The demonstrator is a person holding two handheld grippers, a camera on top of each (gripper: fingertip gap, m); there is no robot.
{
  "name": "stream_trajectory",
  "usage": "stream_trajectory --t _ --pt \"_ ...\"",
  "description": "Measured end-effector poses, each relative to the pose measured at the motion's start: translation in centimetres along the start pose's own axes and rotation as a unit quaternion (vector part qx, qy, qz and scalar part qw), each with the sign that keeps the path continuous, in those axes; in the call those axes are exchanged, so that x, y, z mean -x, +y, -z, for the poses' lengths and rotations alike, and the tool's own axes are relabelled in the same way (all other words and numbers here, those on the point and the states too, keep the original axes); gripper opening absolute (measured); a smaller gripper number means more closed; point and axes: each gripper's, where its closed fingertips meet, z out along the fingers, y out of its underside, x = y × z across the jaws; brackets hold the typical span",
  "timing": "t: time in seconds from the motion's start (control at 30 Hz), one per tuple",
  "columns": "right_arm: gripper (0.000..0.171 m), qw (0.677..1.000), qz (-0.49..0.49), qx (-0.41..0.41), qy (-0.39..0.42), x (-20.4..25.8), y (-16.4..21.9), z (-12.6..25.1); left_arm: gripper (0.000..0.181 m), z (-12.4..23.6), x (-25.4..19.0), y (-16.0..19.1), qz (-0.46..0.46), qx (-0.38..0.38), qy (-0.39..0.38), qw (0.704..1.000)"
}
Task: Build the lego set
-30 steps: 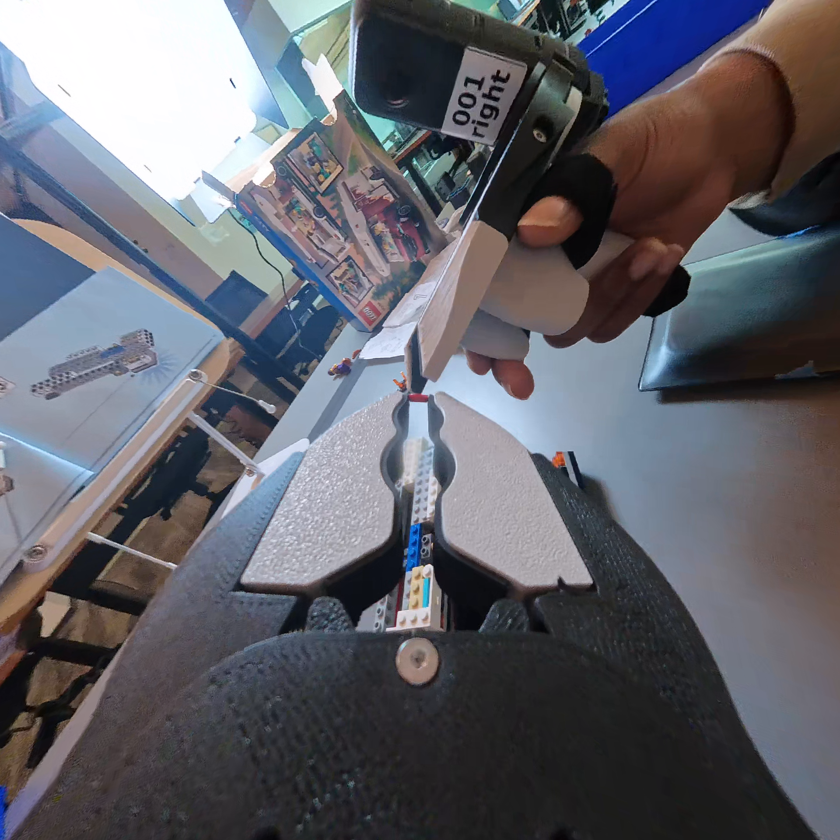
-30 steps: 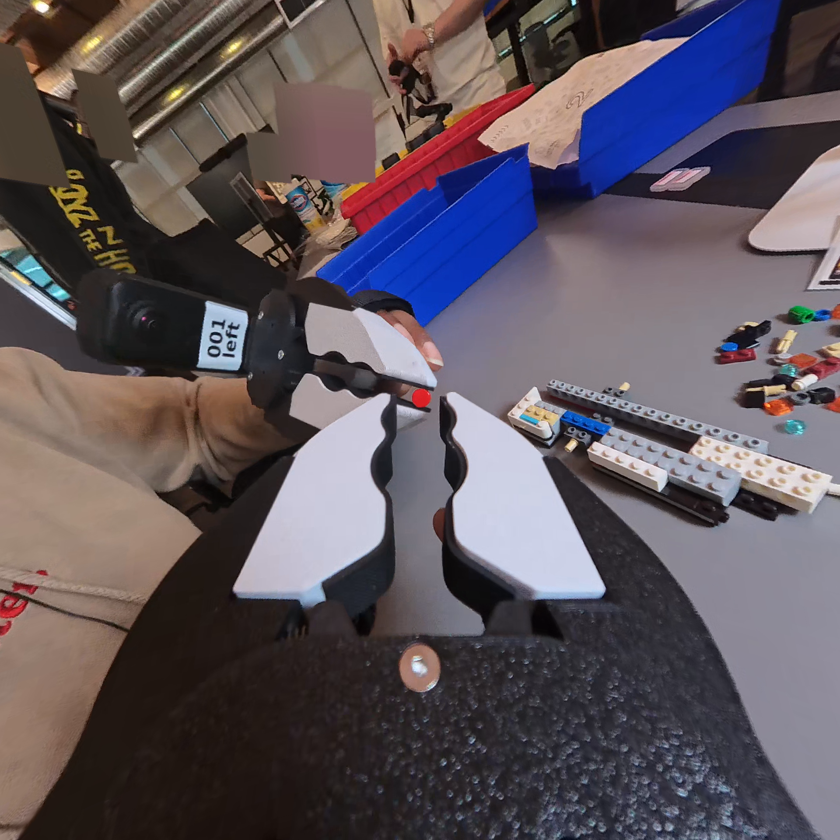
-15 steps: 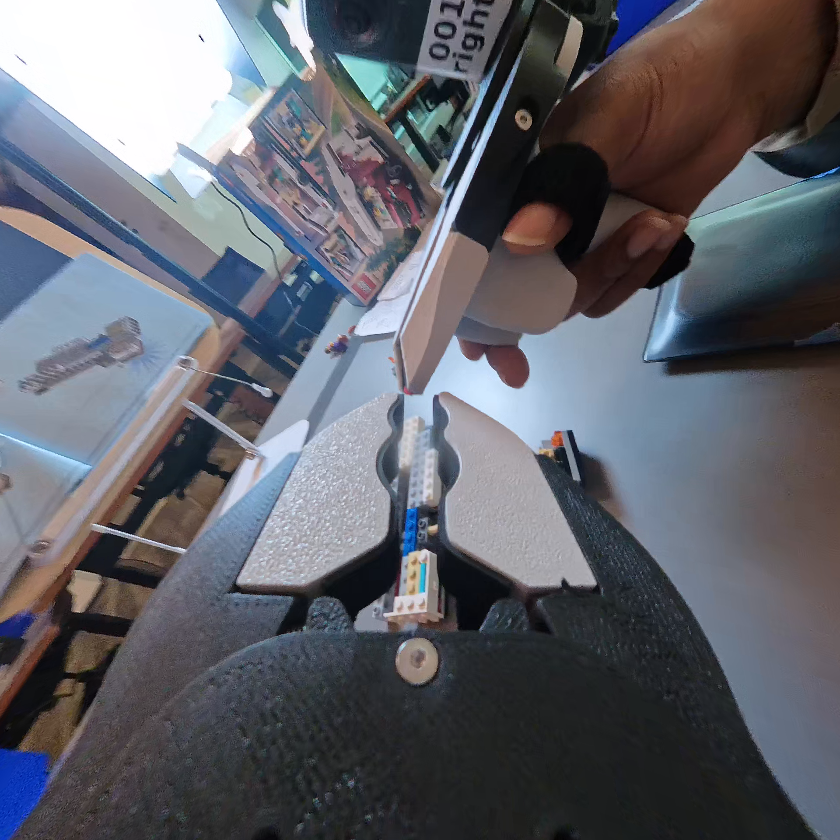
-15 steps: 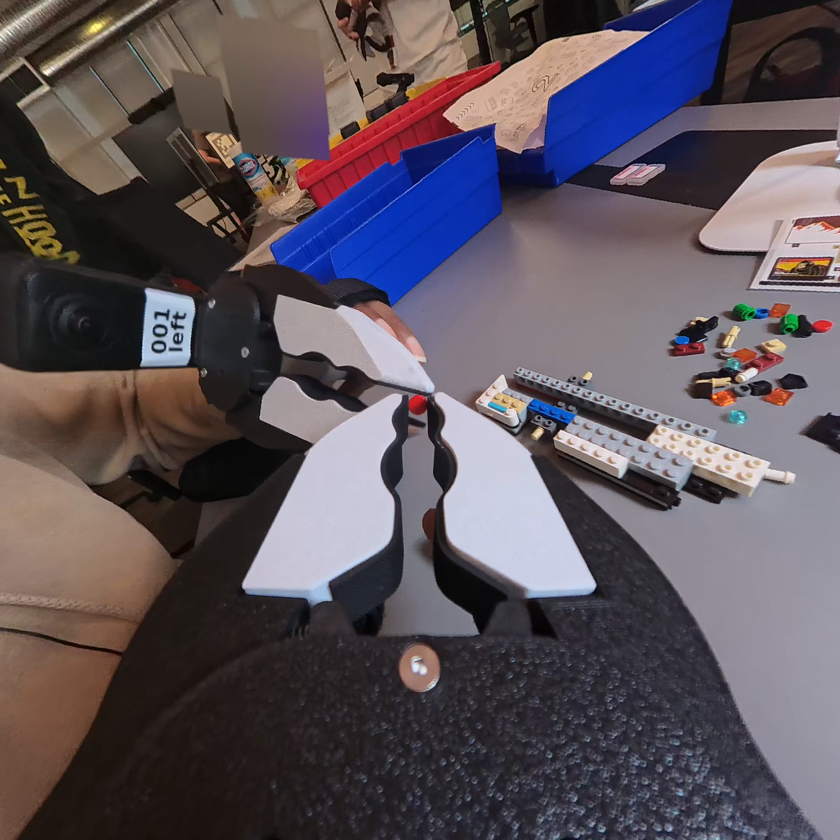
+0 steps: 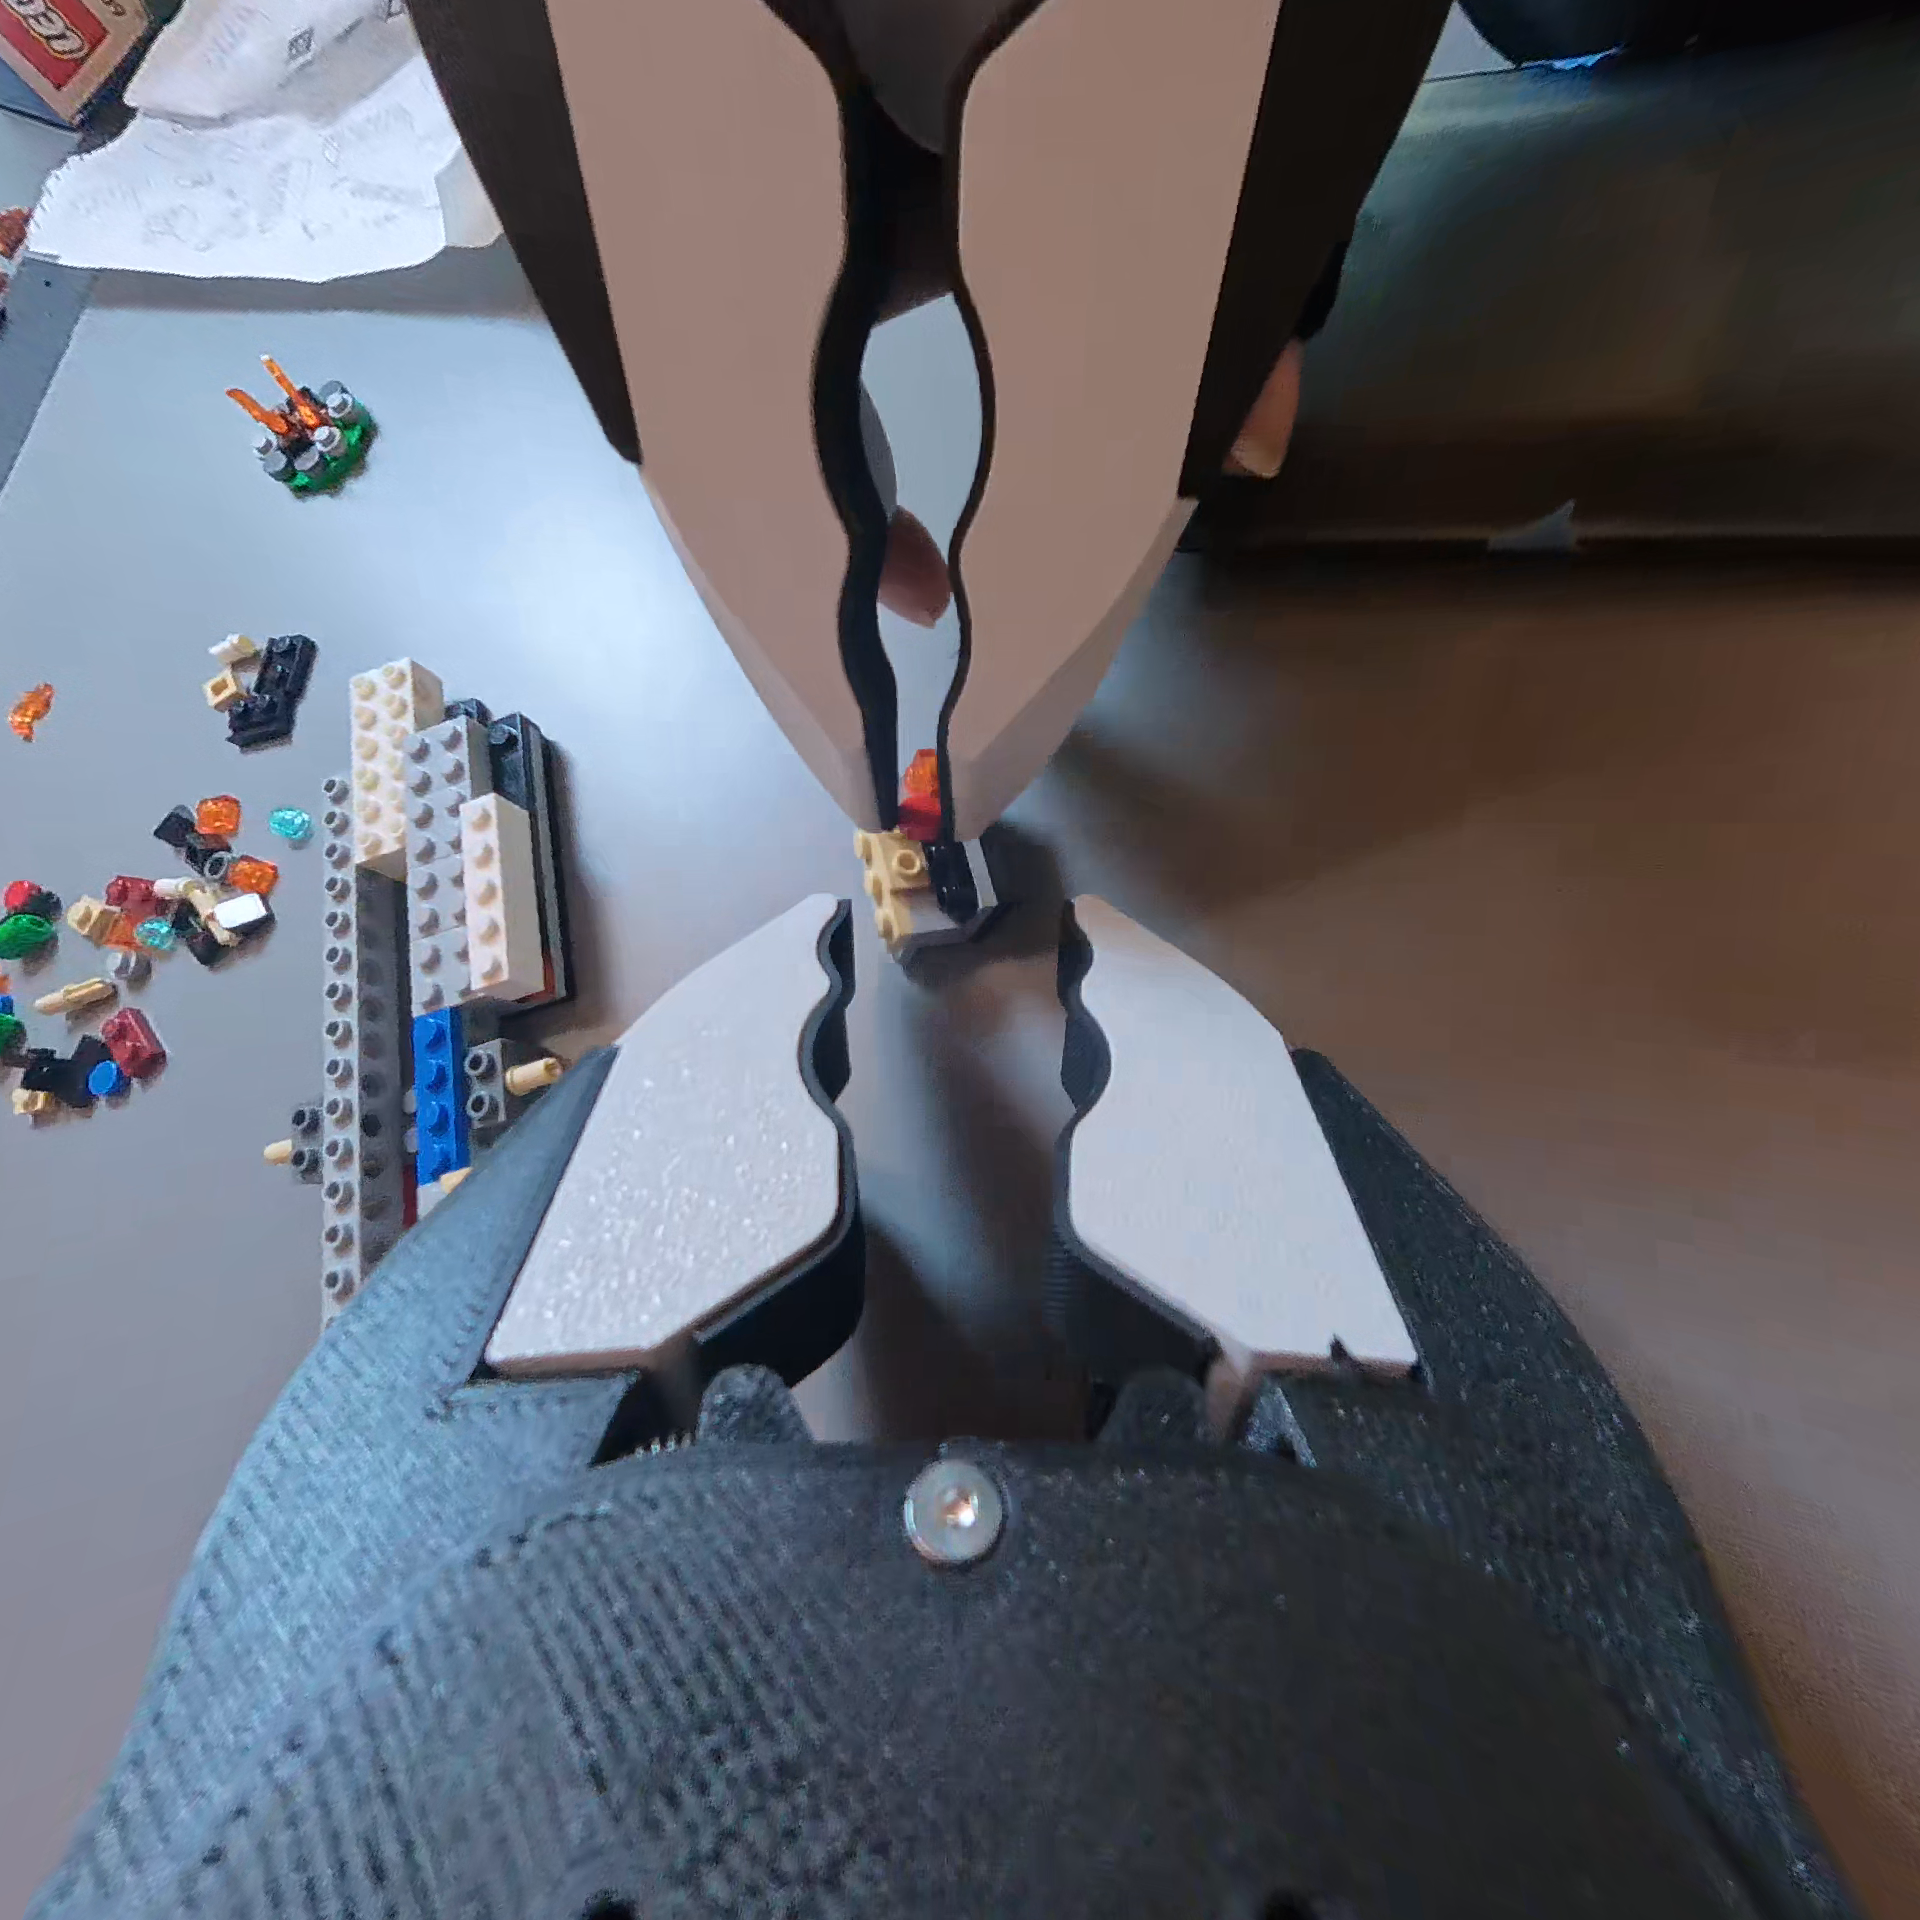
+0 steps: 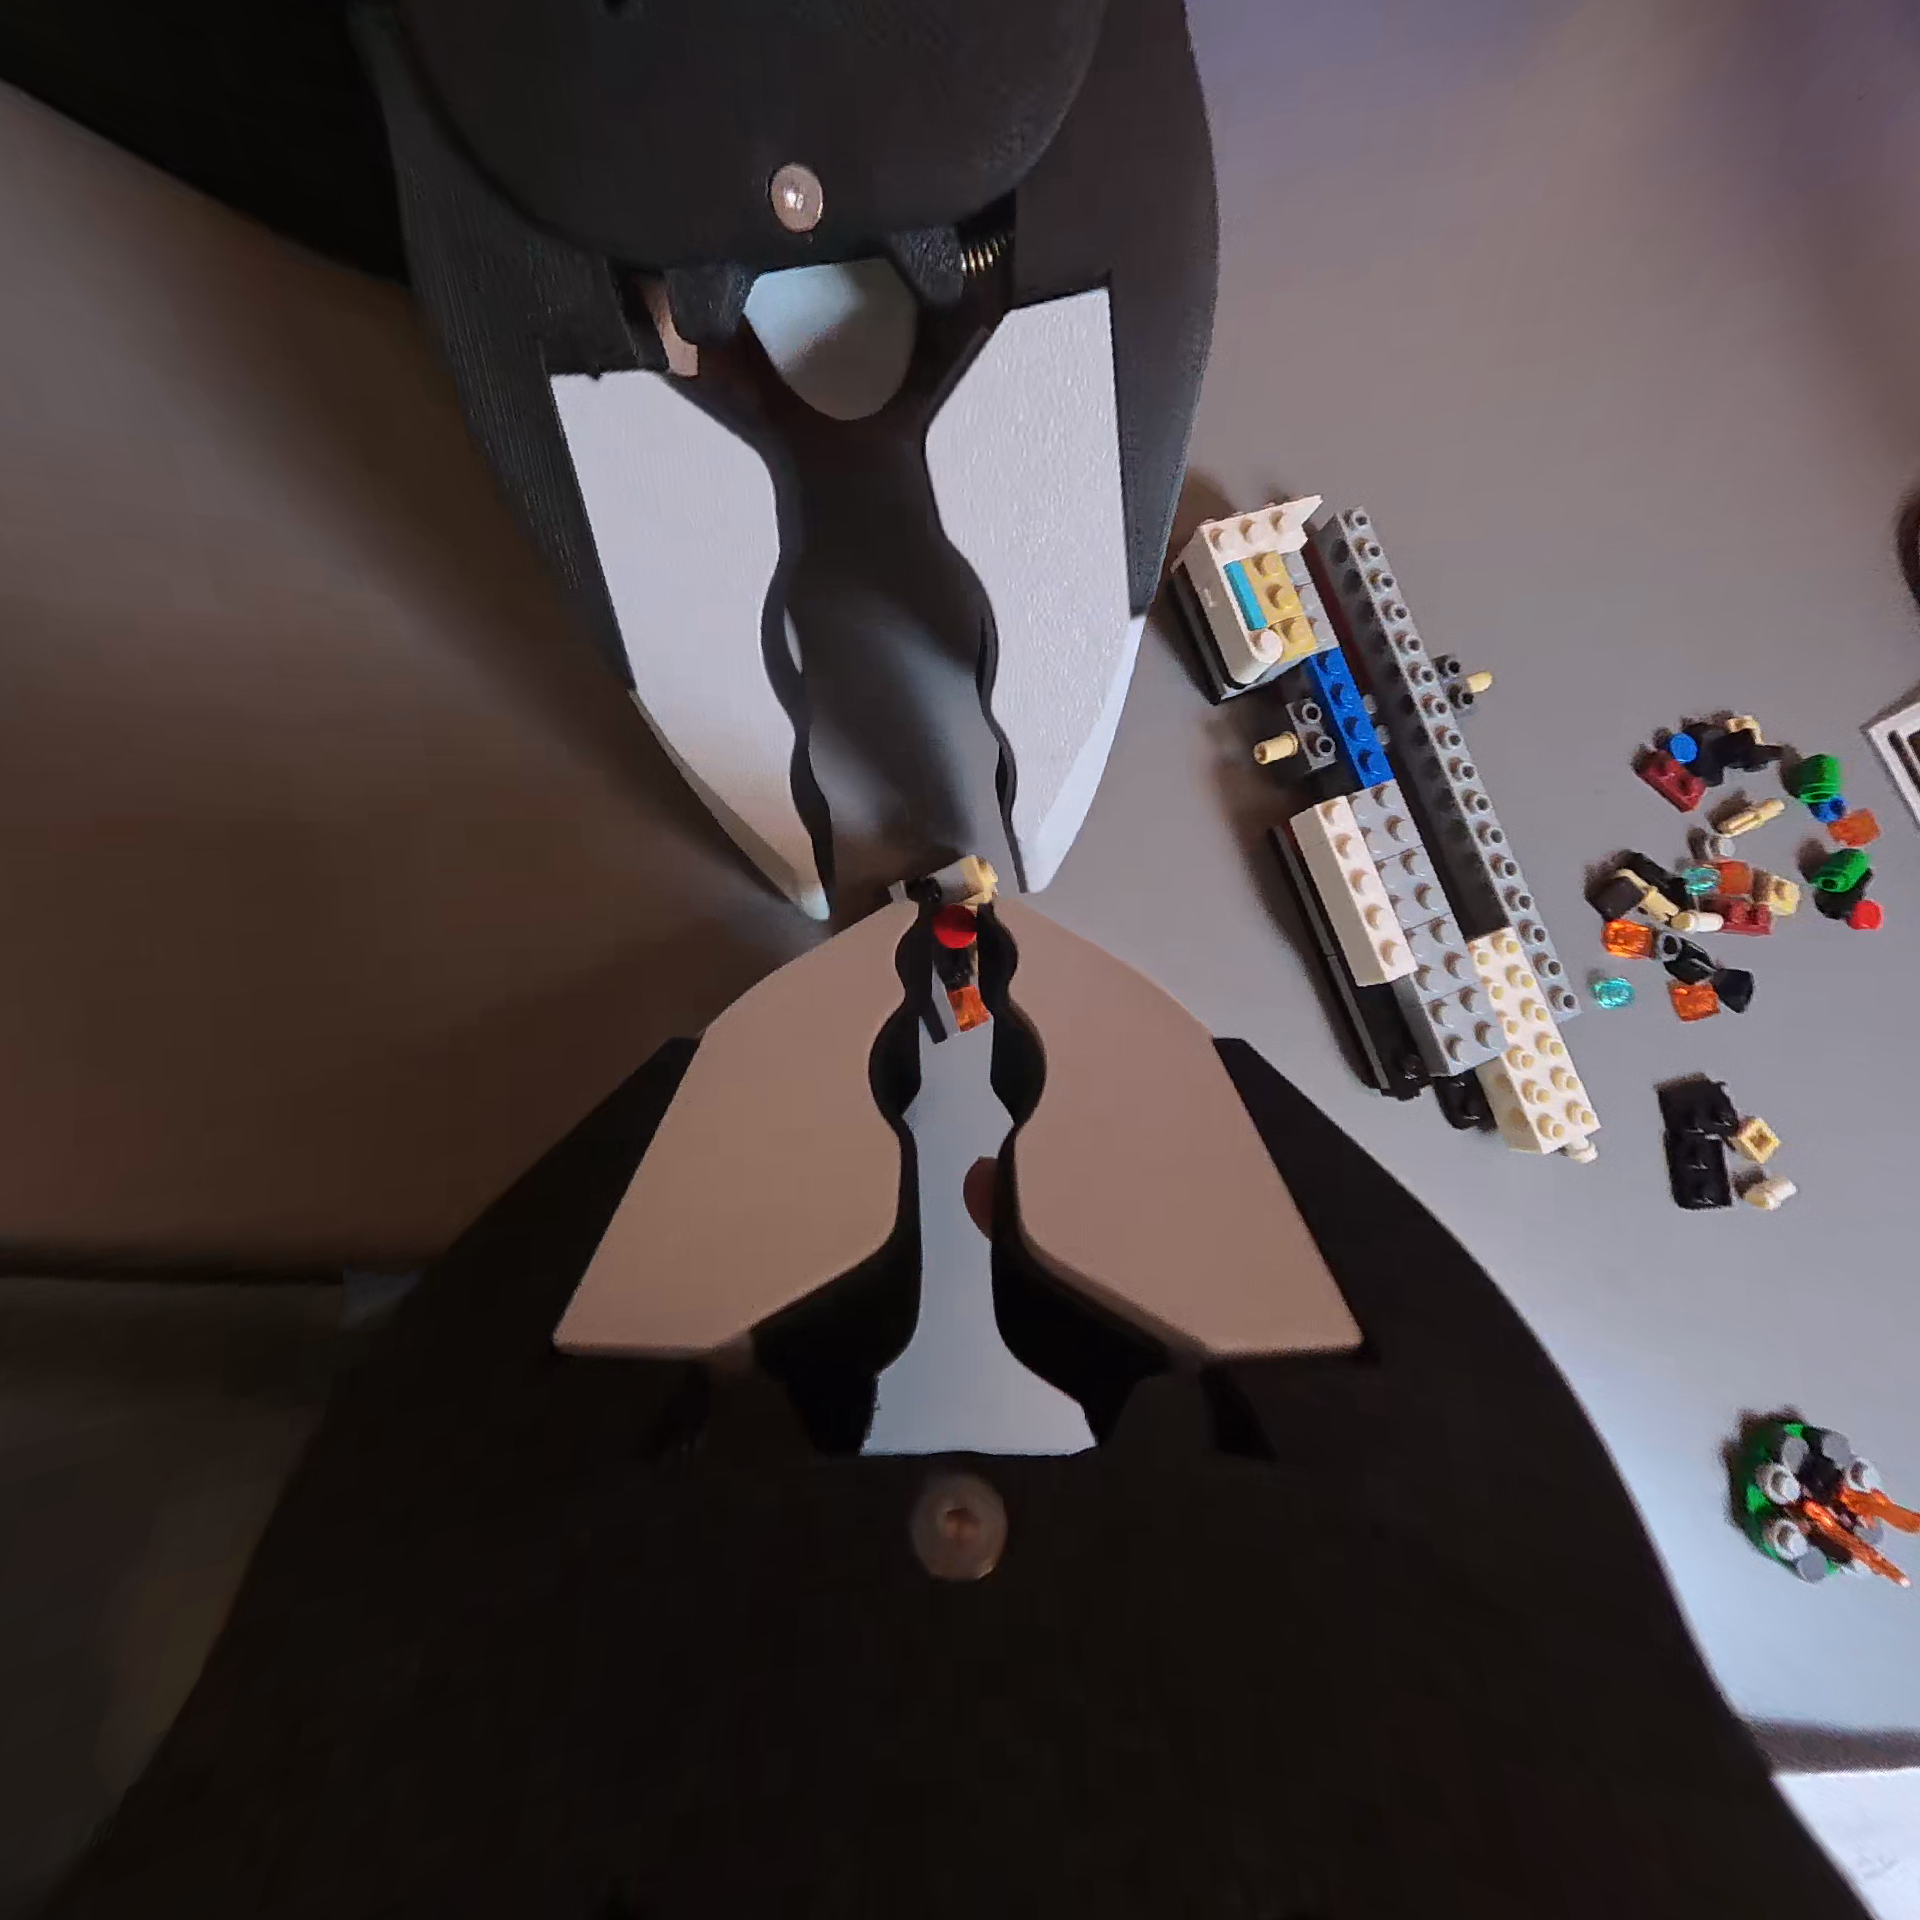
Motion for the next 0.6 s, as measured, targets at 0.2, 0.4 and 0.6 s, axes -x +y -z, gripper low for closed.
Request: stream_trajectory --t 0.2,0.4,0.6 --pt "0.008 1.000 0.001 0.012 -0.002 -0.26 0.13 -0.19 0.027 -0.41 0.28 -0.16 0.007 -0.005 -0.006 1.000" --pt "0.008 1.000 -0.014 0.021 -0.011 -0.36 0.46 -0.45 0.026 -0.42 0.00 -0.29 0.012 -0.007 0.004 1.000" --pt "0.008 0.999 -0.023 0.023 -0.024 -0.23 0.43 -0.51 0.026 -0.38 0.00 -0.26 0.022 -0.008 0.011 1.000"
